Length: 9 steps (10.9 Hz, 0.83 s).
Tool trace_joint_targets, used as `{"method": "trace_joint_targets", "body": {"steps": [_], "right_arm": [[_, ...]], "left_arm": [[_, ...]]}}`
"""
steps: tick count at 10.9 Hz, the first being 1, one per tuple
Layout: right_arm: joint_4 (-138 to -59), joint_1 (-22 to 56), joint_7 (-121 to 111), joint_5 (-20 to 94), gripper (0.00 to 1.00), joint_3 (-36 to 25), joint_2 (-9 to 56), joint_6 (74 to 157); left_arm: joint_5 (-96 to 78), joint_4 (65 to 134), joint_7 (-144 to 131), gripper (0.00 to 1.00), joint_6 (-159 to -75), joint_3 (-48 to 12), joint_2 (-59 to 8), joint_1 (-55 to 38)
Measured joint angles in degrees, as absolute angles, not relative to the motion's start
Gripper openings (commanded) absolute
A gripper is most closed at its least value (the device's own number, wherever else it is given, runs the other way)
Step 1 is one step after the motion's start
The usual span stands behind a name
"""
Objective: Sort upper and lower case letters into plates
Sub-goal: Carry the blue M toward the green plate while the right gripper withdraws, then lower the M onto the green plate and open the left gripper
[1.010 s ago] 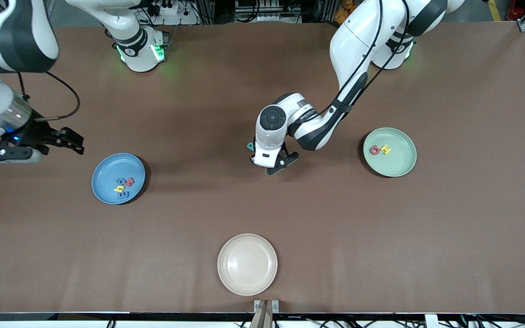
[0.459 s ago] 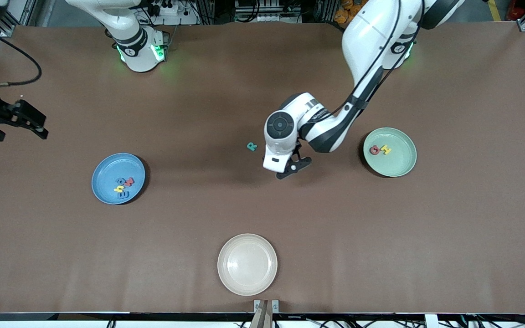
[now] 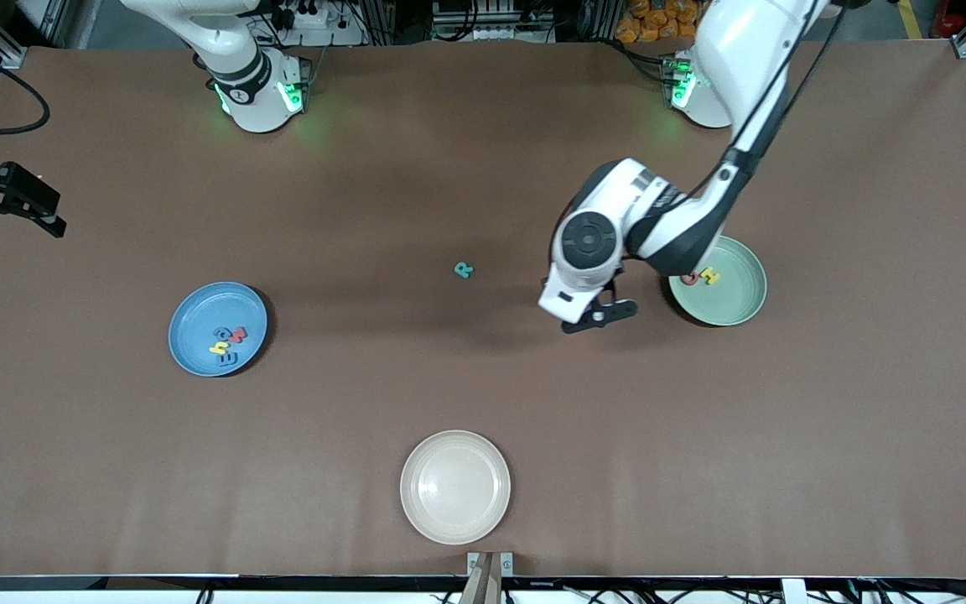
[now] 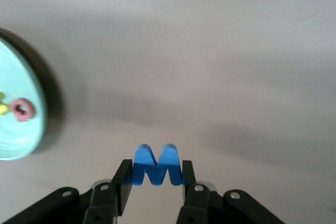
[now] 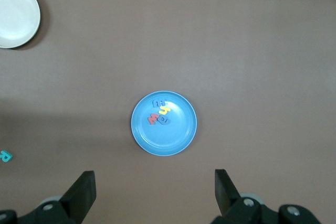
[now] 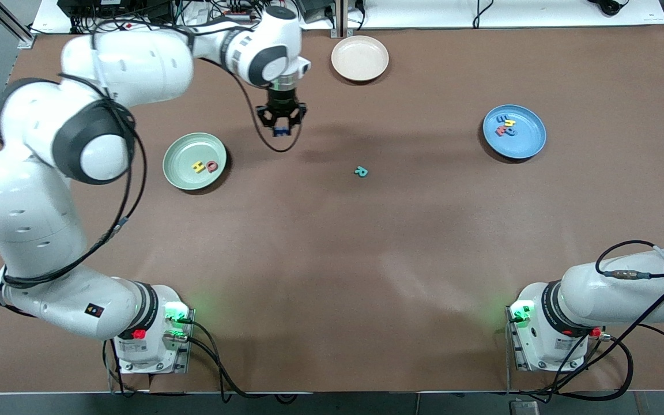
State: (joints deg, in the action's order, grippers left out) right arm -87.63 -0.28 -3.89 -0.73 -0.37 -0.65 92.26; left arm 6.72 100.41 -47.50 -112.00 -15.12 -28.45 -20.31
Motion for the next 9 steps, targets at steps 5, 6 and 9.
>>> {"method": "trace_joint_targets", "body": {"steps": [5, 6, 9], "right_arm": [[-87.5, -0.3, -6.1, -0.2, 1.00, -0.5, -0.5, 91.1], [-87.4, -0.3, -6.1, 0.5, 1.00, -0.5, -0.5, 90.9], [-86.5, -0.3, -6.1, 1.2, 1.00, -0.5, -0.5, 90.0]], "left_arm": [[6.7, 115.8, -18.2, 0.28, -113.2, -14.6, -17.0, -4.2], [6.7, 118.3, -15.1, 0.28, -114.1, -14.6, -15.4, -2.4], [6.7, 126.6, -4.4, 0.28, -123.9, -13.8, -14.4, 3.2]]}}
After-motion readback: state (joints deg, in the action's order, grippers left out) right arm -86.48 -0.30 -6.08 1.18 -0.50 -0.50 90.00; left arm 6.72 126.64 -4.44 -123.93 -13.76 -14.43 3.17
